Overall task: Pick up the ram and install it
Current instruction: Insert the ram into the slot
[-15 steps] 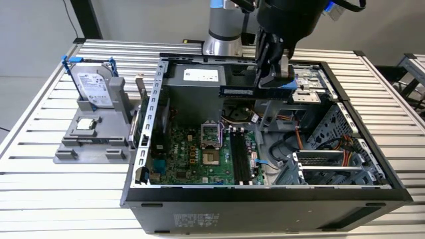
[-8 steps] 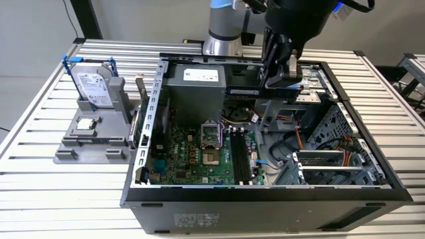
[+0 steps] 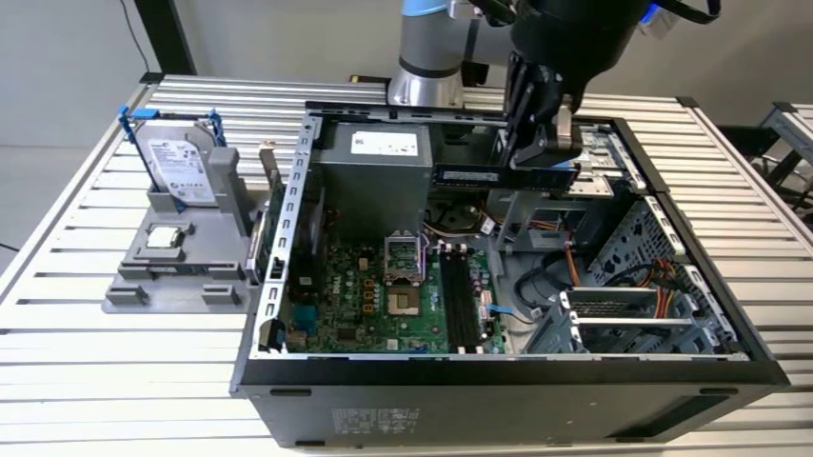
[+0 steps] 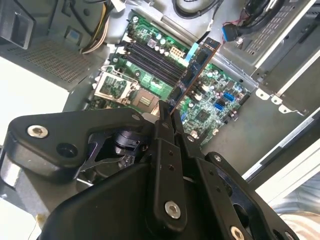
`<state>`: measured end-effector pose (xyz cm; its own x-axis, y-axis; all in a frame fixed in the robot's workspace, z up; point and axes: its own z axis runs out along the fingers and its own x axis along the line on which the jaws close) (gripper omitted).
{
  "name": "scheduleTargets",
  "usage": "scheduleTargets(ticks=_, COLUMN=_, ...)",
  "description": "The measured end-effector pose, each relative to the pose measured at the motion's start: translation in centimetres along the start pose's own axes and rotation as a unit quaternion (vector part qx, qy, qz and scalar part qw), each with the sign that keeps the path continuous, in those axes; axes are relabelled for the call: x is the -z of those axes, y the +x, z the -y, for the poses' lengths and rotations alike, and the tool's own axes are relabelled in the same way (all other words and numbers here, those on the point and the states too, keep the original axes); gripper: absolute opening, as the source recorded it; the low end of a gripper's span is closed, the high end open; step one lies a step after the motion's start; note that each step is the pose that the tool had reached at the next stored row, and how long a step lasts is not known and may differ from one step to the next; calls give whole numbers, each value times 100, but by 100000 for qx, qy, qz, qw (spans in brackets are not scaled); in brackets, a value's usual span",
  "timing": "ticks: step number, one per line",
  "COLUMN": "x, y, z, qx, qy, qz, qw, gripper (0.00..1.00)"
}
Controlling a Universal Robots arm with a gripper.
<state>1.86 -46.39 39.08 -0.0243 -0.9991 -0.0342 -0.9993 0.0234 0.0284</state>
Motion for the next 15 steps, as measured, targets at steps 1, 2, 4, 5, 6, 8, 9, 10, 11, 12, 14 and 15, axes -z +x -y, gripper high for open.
scheduleTargets(ticks=1, x=0, y=0, z=1, qx=0, qy=-1, qz=-1, qw=100000, gripper=0)
scheduleTargets(ticks=2, x=0, y=0, z=3, qx=-1, qy=1, qz=4, qw=100000, gripper=0)
scheduleTargets(ticks=4, x=0, y=0, z=5, qx=-6, qy=-1, qz=3, qw=100000, gripper=0)
scheduleTargets(ticks=5, x=0, y=0, z=5, qx=-210, qy=9, qz=5, qw=100000, gripper=0)
scheduleTargets(ticks=6, x=0, y=0, z=5, qx=-803, qy=28, qz=21, qw=99997, gripper=0)
scheduleTargets(ticks=8, x=0, y=0, z=5, qx=-2417, qy=83, qz=67, qw=99971, gripper=0)
scheduleTargets(ticks=9, x=0, y=0, z=5, qx=-3293, qy=112, qz=93, qw=99946, gripper=0)
scheduleTargets(ticks=10, x=0, y=0, z=5, qx=-4271, qy=145, qz=122, qw=99909, gripper=0)
scheduleTargets(ticks=11, x=0, y=0, z=5, qx=-5168, qy=177, qz=149, qw=99866, gripper=0)
scheduleTargets(ticks=12, x=-1, y=0, z=5, qx=-6049, qy=209, qz=176, qw=99817, gripper=0)
scheduleTargets(ticks=14, x=-1, y=0, z=5, qx=-7771, qy=267, qz=224, qw=99697, gripper=0)
scheduleTargets(ticks=15, x=0, y=0, z=5, qx=-8592, qy=293, qz=245, qw=99629, gripper=0)
